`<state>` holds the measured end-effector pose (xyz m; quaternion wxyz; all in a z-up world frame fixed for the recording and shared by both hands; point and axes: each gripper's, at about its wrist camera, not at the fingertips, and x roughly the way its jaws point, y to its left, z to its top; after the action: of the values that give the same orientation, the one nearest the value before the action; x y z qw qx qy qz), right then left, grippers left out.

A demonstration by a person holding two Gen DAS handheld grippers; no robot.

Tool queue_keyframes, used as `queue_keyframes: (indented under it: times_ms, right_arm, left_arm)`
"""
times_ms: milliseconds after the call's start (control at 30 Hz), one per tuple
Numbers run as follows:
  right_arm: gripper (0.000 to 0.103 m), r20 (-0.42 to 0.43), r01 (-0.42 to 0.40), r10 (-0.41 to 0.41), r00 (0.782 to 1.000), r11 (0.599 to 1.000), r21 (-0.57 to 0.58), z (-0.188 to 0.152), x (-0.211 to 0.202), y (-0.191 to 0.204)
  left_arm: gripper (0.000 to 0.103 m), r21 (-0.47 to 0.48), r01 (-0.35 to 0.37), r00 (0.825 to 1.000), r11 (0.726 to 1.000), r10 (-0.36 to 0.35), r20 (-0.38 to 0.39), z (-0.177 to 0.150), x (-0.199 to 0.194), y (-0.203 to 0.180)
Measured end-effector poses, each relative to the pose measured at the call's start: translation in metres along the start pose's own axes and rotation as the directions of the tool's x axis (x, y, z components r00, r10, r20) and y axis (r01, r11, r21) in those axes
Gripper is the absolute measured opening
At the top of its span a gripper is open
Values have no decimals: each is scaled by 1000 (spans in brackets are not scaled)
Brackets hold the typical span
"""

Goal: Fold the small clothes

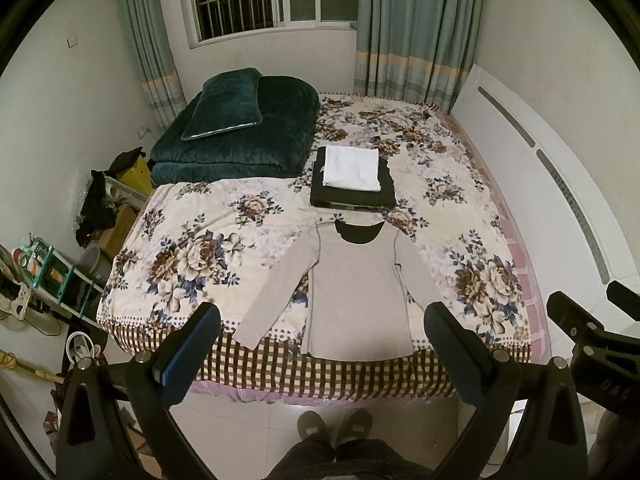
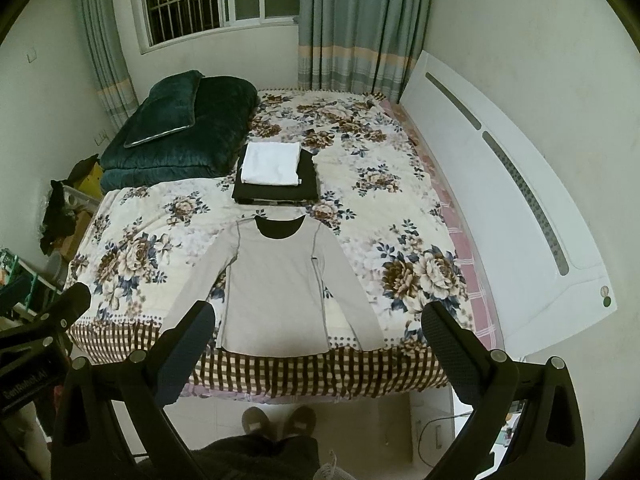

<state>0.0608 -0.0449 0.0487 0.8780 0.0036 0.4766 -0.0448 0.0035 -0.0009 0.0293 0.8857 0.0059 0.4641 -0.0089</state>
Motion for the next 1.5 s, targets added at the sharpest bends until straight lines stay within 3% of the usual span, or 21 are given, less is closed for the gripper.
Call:
queue_keyframes:
  times_ms: [1500]
  right_arm:
    - [103, 12, -11, 11, 1000, 1000, 2, 19, -19, 8]
  left_arm:
    - [103, 2, 9, 1000, 1000, -9, 19, 17, -1, -3]
